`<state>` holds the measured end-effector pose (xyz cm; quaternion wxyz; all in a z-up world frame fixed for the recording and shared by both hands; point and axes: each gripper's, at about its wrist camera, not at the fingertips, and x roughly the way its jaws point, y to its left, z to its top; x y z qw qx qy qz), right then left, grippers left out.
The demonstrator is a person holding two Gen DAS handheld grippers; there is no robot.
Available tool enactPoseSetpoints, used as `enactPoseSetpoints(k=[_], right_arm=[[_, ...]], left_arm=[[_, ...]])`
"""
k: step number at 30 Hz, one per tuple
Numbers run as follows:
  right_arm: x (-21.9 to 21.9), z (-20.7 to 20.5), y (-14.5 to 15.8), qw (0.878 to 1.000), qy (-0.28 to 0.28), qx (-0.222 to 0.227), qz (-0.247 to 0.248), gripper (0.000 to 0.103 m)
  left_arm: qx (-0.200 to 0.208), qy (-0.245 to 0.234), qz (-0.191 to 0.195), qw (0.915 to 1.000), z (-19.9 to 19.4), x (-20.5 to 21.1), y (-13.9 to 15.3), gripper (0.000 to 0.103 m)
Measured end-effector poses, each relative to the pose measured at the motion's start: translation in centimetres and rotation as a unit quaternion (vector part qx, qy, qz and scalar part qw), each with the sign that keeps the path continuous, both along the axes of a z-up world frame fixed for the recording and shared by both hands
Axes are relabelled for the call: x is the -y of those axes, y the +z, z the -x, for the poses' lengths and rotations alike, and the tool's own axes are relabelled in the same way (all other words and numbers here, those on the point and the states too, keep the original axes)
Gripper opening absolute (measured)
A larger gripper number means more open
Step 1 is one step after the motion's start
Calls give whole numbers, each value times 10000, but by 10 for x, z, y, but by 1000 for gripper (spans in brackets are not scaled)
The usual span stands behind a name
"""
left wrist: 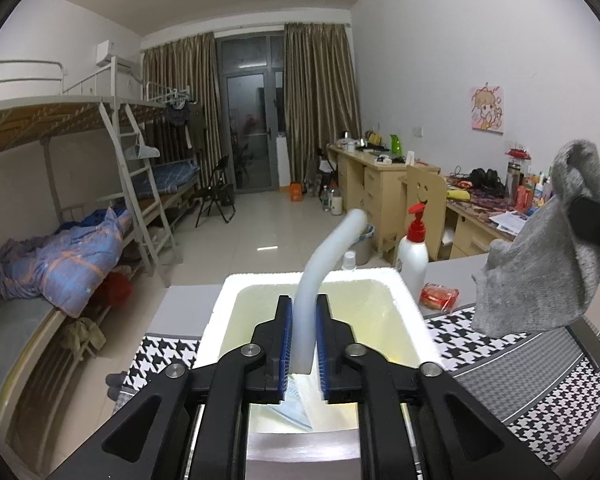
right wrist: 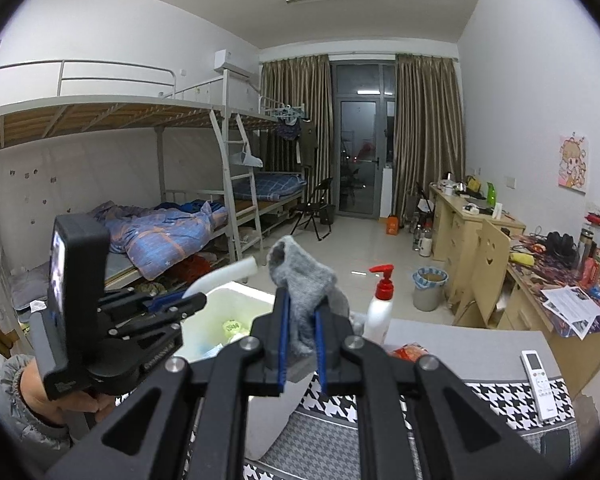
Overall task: Organize soft objects
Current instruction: 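Lower foam roll into foam box and open left tool while right tool holds cloth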
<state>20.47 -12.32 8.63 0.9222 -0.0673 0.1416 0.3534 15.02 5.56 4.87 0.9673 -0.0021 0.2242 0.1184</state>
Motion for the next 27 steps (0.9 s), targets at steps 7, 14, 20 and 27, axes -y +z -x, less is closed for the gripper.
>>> enactPoseSetpoints(k=[7, 14, 20, 27], right_arm=[[-10, -1, 0, 10000, 25, 2, 49, 15], [-17, 0, 1, 9999, 134, 18, 53, 15], [-28, 1, -1, 9996, 268, 6, 107, 15], [-41, -2, -5, 9988, 453, -116, 164, 15]], left_arm=[[62, 335, 74, 9994, 7, -14, -2, 80], [256, 466, 39, 9986, 18, -20, 1, 99], [357, 550, 67, 9978, 27, -29, 4, 102], [429, 611, 37, 9972, 36, -34, 8, 102]])
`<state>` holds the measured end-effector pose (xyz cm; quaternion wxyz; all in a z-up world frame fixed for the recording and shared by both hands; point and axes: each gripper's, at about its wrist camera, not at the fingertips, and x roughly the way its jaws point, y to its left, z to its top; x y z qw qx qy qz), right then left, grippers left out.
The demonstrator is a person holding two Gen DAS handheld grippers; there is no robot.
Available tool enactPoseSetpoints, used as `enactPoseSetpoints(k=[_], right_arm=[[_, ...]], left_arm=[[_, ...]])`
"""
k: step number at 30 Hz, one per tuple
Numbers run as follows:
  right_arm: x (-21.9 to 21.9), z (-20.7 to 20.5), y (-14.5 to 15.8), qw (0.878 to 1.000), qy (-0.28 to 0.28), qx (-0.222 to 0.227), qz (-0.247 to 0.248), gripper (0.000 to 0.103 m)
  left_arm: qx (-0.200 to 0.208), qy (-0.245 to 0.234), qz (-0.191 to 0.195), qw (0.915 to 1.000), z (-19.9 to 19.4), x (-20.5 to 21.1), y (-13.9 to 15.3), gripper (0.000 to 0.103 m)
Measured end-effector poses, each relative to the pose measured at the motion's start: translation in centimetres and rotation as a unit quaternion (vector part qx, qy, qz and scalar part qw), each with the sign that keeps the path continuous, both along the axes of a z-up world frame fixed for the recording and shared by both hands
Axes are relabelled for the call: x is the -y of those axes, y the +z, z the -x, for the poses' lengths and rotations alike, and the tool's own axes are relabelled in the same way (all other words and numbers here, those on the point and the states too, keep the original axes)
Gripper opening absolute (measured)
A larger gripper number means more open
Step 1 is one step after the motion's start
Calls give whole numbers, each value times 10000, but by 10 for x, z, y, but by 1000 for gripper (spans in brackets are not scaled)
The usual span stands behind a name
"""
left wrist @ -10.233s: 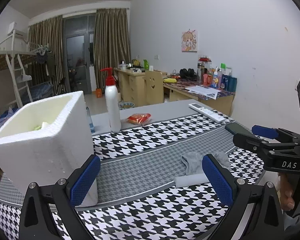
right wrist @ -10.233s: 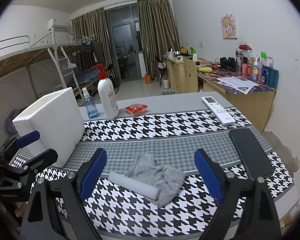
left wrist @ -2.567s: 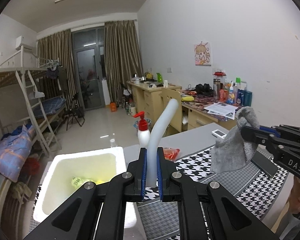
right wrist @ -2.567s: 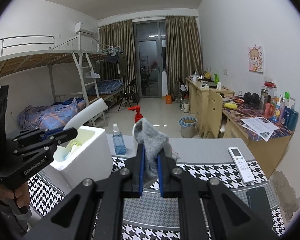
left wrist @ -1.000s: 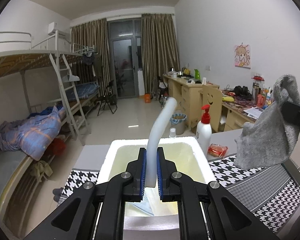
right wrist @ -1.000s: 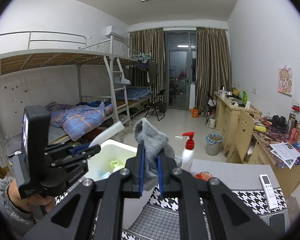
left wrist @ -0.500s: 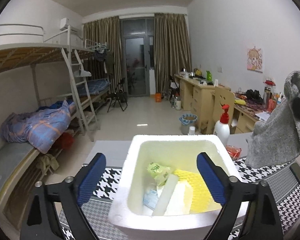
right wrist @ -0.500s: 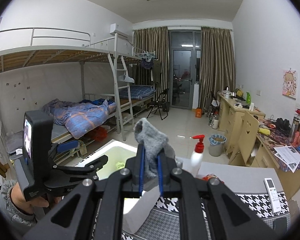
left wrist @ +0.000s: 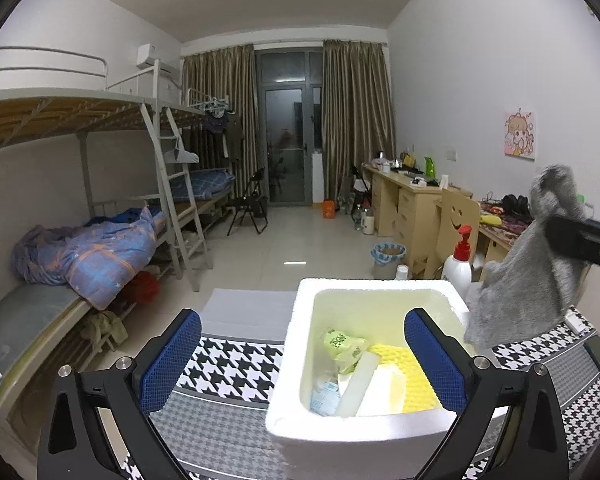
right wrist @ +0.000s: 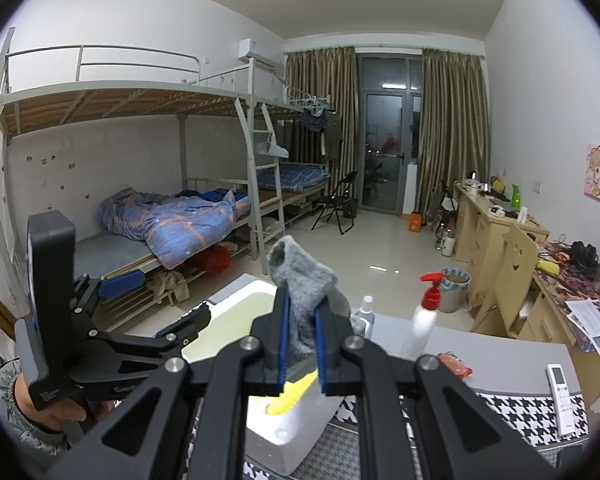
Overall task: Organize soft objects
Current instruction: 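Lower foam roll into foam box and open left tool while right tool holds cloth, then lower grey cloth into foam box and open right tool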
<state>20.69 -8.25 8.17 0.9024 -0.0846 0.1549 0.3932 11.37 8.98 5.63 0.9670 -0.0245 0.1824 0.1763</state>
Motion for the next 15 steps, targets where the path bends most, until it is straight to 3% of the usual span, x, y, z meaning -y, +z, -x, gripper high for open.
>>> enactPoseSetpoints(k=[15], right_arm=[[-27, -11, -13, 9987, 248, -394, 216, 15]], left_arm=[[13, 169, 79, 9998, 13, -18, -6, 102]])
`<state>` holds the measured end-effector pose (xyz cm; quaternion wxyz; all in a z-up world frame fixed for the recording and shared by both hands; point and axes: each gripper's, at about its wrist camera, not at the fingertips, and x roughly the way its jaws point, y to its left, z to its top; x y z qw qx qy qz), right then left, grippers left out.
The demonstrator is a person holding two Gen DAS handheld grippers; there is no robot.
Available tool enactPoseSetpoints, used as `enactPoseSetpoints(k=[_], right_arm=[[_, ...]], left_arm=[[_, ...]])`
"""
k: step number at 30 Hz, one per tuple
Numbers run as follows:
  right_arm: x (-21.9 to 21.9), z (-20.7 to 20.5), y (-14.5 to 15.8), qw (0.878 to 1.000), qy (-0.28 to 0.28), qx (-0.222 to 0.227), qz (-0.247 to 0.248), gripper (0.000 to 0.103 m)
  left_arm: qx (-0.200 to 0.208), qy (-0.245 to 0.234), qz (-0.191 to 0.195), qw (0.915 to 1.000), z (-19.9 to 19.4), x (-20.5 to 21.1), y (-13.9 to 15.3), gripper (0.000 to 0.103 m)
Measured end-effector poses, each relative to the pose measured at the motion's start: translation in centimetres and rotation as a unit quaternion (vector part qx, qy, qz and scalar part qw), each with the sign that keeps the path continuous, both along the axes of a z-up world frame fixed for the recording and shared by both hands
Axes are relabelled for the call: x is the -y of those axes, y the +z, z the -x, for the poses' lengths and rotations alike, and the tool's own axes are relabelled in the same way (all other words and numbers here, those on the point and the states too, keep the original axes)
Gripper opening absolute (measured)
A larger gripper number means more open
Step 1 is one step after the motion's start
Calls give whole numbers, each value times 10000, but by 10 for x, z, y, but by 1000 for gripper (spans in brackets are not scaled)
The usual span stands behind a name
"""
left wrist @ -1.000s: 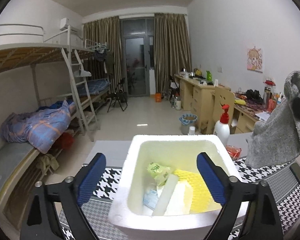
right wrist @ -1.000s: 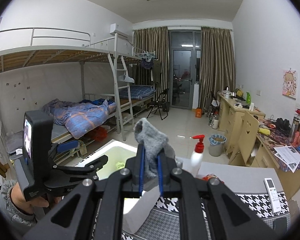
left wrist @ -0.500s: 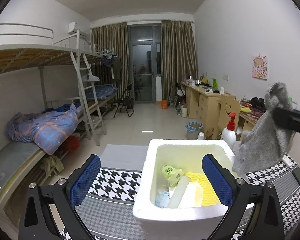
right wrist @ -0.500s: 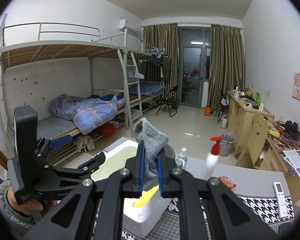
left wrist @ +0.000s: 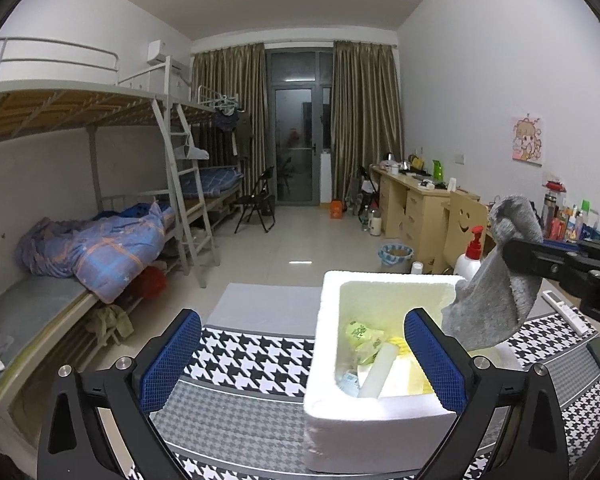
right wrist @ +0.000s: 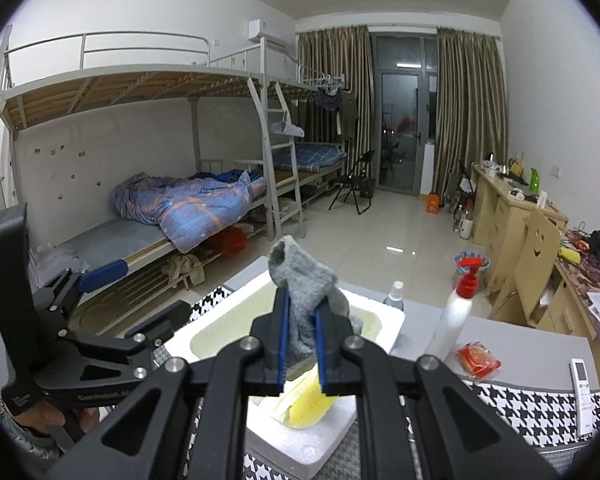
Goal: Organize soft objects
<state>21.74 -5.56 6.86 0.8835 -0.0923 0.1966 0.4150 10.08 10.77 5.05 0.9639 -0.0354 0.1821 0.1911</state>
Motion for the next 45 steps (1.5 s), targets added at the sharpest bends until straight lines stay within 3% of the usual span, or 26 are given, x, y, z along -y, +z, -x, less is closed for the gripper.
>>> enactPoseSetpoints(k=[7, 9, 14, 17, 27, 34, 42, 45], right_arm=[[-11, -5, -8, 9996, 35, -186, 202, 15], [-14, -7, -11, 9992, 44, -265, 299, 20], [-20, -7, -18, 9982, 36, -420, 428, 52], [-19, -8, -20, 9977, 27, -494, 470, 59], [-14, -2, -16, 9980, 16, -441, 457, 60], [2, 0, -11, 9990, -31, -351, 280, 69], [22, 7, -6, 9995, -178, -245, 123, 71], [29, 10, -5, 9995, -233, -194, 52, 77]], left_arm=[[39, 54, 95, 9999, 4, -9, -1, 102], [33, 54, 103, 9999, 4, -10, -2, 102], [8, 66, 121, 9999, 4, -14, -4, 102], [16, 75, 156, 9998, 6, -15, -5, 102], [15, 31, 137, 9999, 8, -14, -3, 102], [50, -31, 99, 9999, 9, -6, 1, 102], [108, -232, 36, 9997, 12, 12, 7, 102], [171, -305, 7, 9994, 16, 18, 11, 102]])
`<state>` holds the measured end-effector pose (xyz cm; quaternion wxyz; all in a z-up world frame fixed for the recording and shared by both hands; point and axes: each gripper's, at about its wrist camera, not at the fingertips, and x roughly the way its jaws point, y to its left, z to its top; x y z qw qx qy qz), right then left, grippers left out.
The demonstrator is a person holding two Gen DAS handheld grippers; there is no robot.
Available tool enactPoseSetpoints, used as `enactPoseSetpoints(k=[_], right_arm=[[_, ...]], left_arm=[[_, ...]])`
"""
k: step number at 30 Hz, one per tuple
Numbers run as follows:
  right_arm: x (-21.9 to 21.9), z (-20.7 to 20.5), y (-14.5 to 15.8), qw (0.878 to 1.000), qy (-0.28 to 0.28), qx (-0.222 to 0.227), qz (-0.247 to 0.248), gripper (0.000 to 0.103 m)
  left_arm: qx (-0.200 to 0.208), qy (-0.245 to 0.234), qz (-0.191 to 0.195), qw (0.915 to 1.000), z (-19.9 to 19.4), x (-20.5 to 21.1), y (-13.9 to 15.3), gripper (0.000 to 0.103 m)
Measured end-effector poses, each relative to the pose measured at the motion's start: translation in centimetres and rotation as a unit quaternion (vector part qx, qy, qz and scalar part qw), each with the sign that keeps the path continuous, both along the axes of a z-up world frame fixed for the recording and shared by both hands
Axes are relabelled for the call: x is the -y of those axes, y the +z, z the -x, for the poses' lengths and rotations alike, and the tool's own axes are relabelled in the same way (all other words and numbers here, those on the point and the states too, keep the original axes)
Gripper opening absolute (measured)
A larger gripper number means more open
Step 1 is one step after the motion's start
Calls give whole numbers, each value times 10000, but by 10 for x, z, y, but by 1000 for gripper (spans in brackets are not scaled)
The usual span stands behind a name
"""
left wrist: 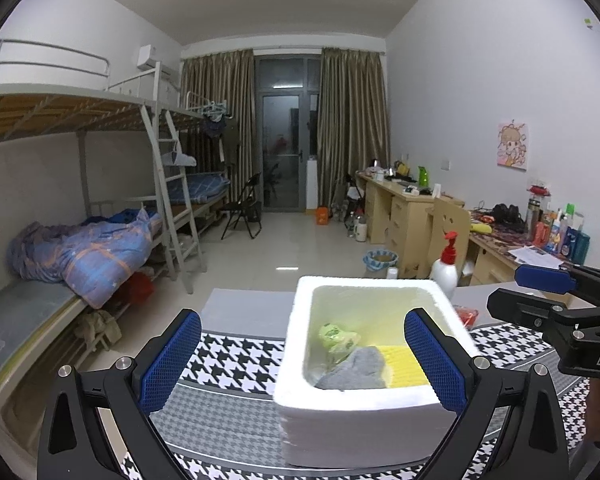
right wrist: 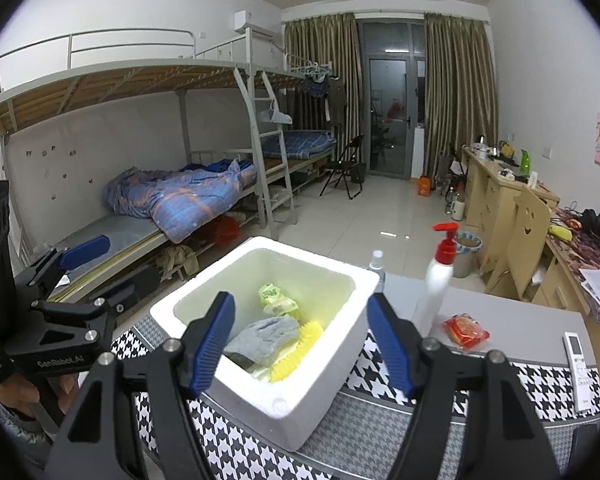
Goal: Organize soft objects
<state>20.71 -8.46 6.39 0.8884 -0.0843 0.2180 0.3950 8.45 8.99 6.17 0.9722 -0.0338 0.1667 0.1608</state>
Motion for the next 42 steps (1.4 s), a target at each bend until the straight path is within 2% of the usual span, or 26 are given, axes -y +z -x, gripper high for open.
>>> enactPoseSetpoints(k=[6, 8, 14, 30, 42], right_arm=[[13, 8, 4, 9997, -131, 152, -164, 88], [16, 10, 4, 9994, -195, 234, -190, 95], [29, 14, 6, 9979, -410, 361, -338, 100], [60, 38, 4, 9957, -476, 614, -514, 101], [76, 56, -6, 9928, -681, 822, -534, 101]], left_arm=[[106, -161, -78, 9998, 8, 14, 8, 102], [130, -187, -119, 9997, 10, 18, 9, 102], [173, -276, -154, 9994, 13, 29, 13, 102], [343, -507, -192, 9979, 28, 53, 15, 102], [593, -429, -354, 9967, 43, 71, 13, 102]])
